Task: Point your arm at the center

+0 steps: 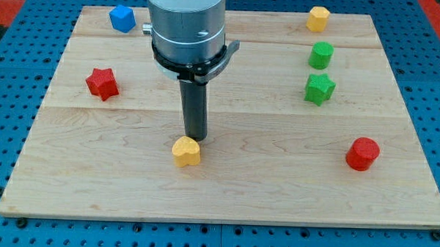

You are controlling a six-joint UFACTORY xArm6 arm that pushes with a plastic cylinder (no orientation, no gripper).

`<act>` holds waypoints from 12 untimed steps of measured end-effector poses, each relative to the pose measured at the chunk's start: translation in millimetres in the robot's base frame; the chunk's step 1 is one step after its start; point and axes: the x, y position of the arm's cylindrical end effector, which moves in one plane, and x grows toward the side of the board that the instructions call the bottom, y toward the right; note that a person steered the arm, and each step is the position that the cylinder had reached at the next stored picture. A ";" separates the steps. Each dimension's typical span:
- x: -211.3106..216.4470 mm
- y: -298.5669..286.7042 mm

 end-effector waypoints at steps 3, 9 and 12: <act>-4.7 -5.1; -99.3 -2.8; -108.5 -51.5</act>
